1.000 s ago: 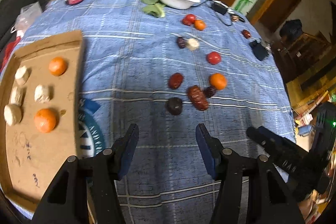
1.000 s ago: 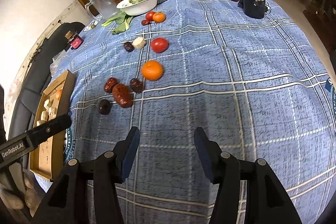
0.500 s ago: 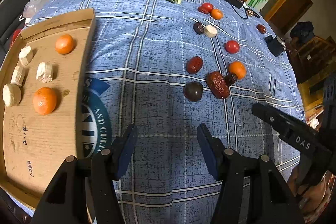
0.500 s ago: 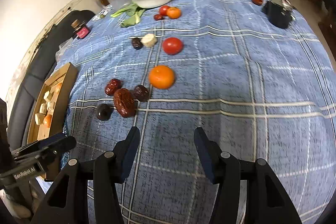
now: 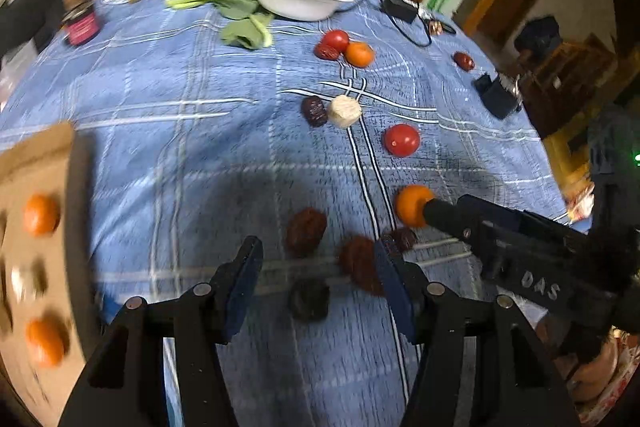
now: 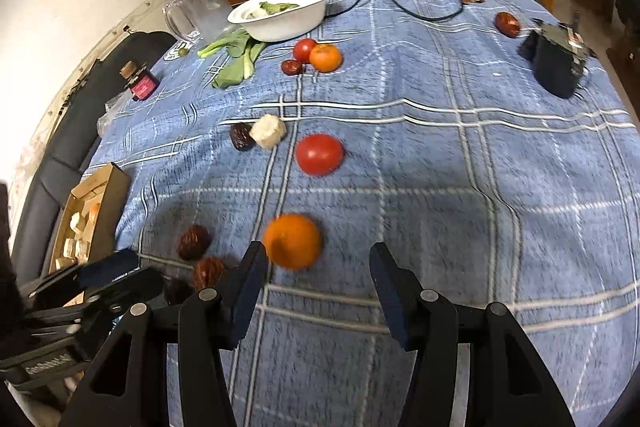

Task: Organize fruits
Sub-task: 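Grasp a dark red date with the left tool while the right tool grasps a tangerine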

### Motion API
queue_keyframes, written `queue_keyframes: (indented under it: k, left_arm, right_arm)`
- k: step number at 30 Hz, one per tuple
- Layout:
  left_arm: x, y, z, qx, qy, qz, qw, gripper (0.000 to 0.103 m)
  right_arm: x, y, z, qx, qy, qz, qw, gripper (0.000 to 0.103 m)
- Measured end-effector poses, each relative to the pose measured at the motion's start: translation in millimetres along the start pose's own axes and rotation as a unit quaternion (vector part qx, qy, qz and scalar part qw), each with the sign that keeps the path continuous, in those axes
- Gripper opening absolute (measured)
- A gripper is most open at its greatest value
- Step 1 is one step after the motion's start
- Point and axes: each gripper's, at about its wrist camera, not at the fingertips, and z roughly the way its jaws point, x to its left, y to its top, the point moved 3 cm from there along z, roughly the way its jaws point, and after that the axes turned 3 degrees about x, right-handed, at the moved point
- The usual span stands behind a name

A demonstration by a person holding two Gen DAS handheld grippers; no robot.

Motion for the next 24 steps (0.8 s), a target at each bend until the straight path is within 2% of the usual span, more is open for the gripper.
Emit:
queue_keyframes:
  k: [3, 5, 9, 13, 19, 21, 23, 24]
  left_arm:
    - [-0.4, 6.8, 15.5, 0.016, -0.002, 0.013, 0.9998, 0.046]
    - [2.2, 9.8, 19.0, 0.016, -0.010, 0.018, 0.9997, 0.045]
    - [7.3, 9.3, 26.9, 0.033, -0.005, 0.026, 0.9991, 0.030]
    - [8.7, 3.9, 25.7, 0.028, -0.002, 0.037, 0.9989, 0.029]
    - [-5.6, 5.1, 31.0, 0.020, 0.039, 0.075, 0.9962, 0.030]
    - [-5.1, 5.3, 31.7, 0.015, 0.045, 0.074, 0.9961, 0.027]
    - [-1.1, 4.7, 30.0, 0.011, 0.051, 0.066, 0.9965, 0.022]
    - [1.4, 4.7, 28.6, 0.012, 0.046, 0.057, 0.9972, 0.022]
  right_arm:
    - [3.9, 2.1, 8.8, 0.008, 0.001, -0.007, 1.000, 0.057]
    - [5.1, 1.8, 13.9, 0.014, 0.001, -0.011, 1.000, 0.057]
    - [6.5, 3.5, 18.2, 0.016, -0.005, -0.022, 1.000, 0.057]
    - [8.1, 5.5, 20.0, 0.015, -0.008, -0.028, 0.999, 0.057]
    - [17.8, 7.4, 25.3, 0.012, -0.038, -0.059, 0.998, 0.057]
    - [19.3, 5.6, 24.7, 0.008, -0.048, -0.072, 0.996, 0.045]
    - [20.1, 4.5, 23.4, 0.011, -0.035, -0.072, 0.997, 0.035]
    - [20.4, 4.0, 22.5, 0.011, -0.038, -0.071, 0.997, 0.035]
